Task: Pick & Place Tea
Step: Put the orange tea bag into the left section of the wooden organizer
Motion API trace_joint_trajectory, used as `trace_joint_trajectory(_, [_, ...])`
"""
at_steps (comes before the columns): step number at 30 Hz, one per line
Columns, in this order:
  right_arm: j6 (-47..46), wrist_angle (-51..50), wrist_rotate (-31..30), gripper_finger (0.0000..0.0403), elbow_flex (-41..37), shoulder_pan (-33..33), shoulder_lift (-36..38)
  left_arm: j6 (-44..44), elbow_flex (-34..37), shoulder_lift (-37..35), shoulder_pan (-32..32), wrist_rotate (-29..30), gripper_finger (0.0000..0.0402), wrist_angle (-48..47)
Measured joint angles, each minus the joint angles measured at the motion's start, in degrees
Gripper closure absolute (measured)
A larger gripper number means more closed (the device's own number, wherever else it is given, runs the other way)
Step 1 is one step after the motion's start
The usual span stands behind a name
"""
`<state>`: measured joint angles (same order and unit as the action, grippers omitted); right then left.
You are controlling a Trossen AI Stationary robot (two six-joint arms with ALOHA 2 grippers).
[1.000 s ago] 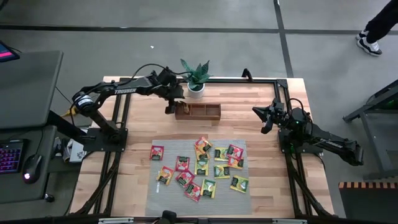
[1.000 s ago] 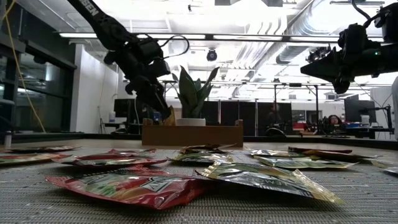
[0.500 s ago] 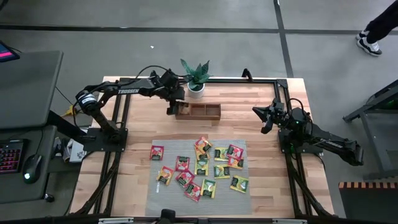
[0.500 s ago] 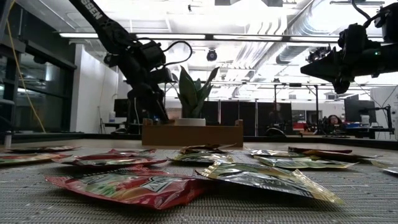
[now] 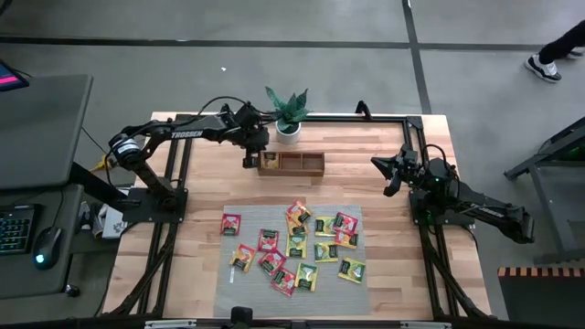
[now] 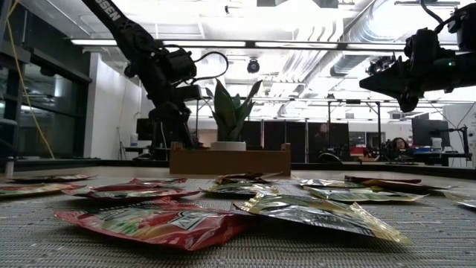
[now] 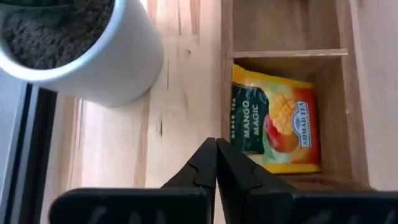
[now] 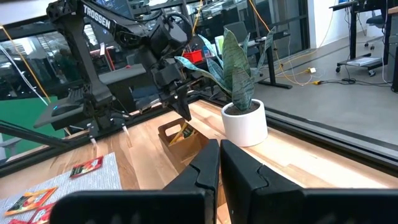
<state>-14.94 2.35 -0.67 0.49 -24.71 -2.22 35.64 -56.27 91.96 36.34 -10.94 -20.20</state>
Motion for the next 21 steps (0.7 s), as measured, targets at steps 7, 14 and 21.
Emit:
trace_joint_trajectory(7, [0.0, 0.0, 0.0, 0.0391, 0.0, 0.0, 0.0, -2.3, -6.0, -2.9, -0.5, 0.0, 0.04, -4.9])
trace_joint_trajectory(14, [0.0, 0.0, 0.0, 0.0391, 0.0, 0.0, 0.0, -9.9, -12.7, -5.5, -2.0, -5.1, 0.0401, -13.4])
trace_joint_trajectory(21, [0.0, 0.0, 0.0, 0.0391, 0.0, 0.0, 0.0, -16.1, -13.2, -9.7, -10.0, -2.0, 0.0401, -15.8])
